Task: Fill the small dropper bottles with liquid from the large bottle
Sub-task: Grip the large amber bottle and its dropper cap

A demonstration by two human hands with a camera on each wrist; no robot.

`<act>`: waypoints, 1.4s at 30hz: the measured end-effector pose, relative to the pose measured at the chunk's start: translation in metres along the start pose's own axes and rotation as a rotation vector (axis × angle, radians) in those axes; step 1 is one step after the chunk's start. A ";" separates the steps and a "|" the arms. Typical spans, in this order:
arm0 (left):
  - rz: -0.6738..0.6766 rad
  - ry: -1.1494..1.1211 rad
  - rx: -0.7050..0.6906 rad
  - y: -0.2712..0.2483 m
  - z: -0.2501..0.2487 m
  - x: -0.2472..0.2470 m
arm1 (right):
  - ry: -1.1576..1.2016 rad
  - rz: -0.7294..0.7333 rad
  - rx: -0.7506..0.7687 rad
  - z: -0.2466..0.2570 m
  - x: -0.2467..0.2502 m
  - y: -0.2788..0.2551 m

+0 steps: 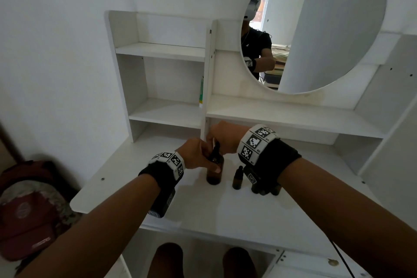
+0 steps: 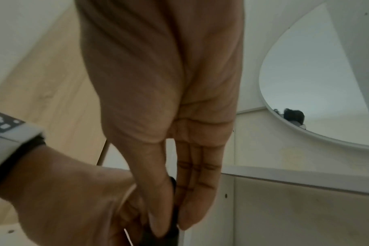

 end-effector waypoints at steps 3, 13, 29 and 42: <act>0.013 -0.014 0.004 0.000 0.000 -0.001 | -0.041 -0.058 -0.052 -0.002 -0.001 -0.001; 0.016 -0.025 0.011 -0.006 -0.003 -0.001 | -0.014 -0.048 -0.043 0.002 0.003 -0.008; -0.002 -0.058 -0.012 -0.003 -0.001 -0.002 | 0.025 -0.045 -0.102 -0.001 -0.005 -0.010; 0.010 -0.052 -0.048 -0.003 -0.004 0.000 | 0.076 -0.030 -0.020 -0.002 0.001 -0.019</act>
Point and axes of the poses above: each hand's wrist, its own y-axis towards the middle knuckle, its own x-axis out of the back of the hand, z = x × y, the point moved 5 cm from there along y, towards the middle knuckle, and after that the axes turned 3 degrees about -z, right-handed, at the moved point
